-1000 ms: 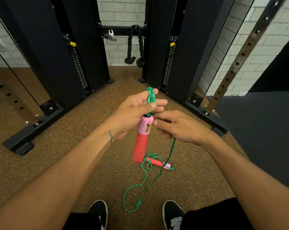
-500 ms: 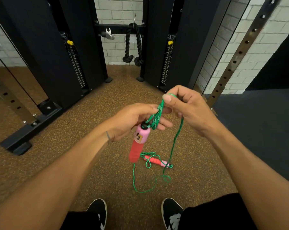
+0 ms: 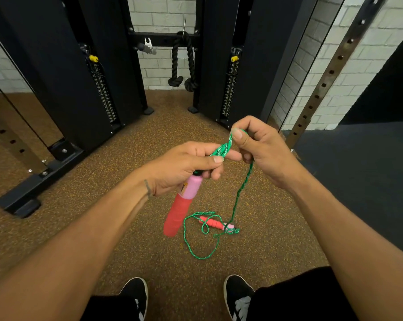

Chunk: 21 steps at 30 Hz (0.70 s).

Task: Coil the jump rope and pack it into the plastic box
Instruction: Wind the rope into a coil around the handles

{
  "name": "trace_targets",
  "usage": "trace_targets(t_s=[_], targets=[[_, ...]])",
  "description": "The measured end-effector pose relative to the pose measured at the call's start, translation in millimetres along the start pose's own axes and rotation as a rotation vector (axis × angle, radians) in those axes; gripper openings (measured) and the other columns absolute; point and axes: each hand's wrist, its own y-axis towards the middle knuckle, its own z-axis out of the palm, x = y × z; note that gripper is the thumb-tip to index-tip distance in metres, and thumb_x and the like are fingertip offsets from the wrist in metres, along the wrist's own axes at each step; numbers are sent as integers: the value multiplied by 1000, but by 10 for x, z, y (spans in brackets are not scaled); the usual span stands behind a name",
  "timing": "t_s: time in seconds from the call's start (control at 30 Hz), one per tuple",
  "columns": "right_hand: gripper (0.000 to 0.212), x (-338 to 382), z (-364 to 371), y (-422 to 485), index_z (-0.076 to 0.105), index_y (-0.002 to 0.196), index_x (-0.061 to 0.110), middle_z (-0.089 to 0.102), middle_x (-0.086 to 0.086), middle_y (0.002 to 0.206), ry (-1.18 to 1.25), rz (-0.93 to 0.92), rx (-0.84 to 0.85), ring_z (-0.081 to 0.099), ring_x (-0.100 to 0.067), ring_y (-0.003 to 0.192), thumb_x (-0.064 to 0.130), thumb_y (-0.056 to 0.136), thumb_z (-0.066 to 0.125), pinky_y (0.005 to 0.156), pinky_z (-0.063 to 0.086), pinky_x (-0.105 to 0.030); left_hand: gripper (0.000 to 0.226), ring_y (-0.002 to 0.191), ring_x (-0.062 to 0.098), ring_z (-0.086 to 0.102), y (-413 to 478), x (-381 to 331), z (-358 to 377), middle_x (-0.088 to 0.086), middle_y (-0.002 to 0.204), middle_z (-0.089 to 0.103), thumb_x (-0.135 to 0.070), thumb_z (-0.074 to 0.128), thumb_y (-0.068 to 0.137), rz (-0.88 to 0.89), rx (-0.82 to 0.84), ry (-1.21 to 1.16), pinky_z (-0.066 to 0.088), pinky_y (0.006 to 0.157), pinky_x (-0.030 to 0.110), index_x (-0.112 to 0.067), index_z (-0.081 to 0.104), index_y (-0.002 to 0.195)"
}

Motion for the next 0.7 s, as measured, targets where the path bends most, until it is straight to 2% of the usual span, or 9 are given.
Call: trace_targets(t_s=[0.07,0.17,0.23,0.3,0.33,0.43,0.5,0.57,0.7], targets=[[16,-14,2,14,60,84,24,50,2,67,8,13,-5,40,-6,54,39,91,59,51,34,-24,37,64,6,45,-4,-29,5,0,71,60,-15,51,94,9,5,-75,40,61,13,-6,61,129],[19,-69,-15,42,63,82,27,47,-2,70,12,85,7,39,-6,53,34,98,56,51,31,-24,39,61,3,49,-24,-65,6,2,74,65,-12,51,93,55,21,-256,41,61,12,-8,61,129],[20,-106,-13,46,67,93,16,45,-1,69,-13,144,55,37,-6,53,27,102,52,50,29,-24,41,61,3,52,-28,-66,17,2,78,70,-10,50,92,81,-9,-308,43,62,12,-6,56,133],[30,-138,30,38,64,107,2,45,-1,69,-28,183,107,36,-8,53,27,104,49,49,30,-23,42,66,3,56,-22,-56,24,2,87,73,-8,50,94,99,-51,-292,46,67,13,-7,53,136],[33,-146,56,31,63,108,1,46,0,68,-29,211,123,37,-8,53,30,104,48,50,31,-23,43,70,3,57,-21,-57,25,2,93,74,-8,51,94,102,-71,-277,47,70,13,-10,53,136],[26,-151,101,28,65,100,9,51,4,66,-44,285,156,44,-9,54,31,104,51,53,34,-27,48,79,4,60,-10,-56,22,1,107,74,-12,52,90,110,-149,-232,47,82,14,-17,52,137],[24,-143,108,30,68,109,11,54,6,64,-34,307,174,47,-8,55,26,104,50,53,38,-26,48,86,3,62,1,-55,30,-1,114,74,-14,53,89,118,-189,-192,45,88,14,-23,51,136],[23,-116,118,14,72,111,26,57,5,64,15,315,190,50,-8,54,24,104,50,52,41,-24,49,95,2,65,11,-49,51,0,122,71,-14,53,90,125,-209,-182,44,94,16,-26,49,137],[16,-99,157,-25,69,104,29,61,-2,74,-42,300,263,55,-11,58,28,102,53,54,46,-26,50,107,6,65,35,-48,57,1,127,67,-5,47,97,131,-272,-189,48,93,18,-22,42,144]])
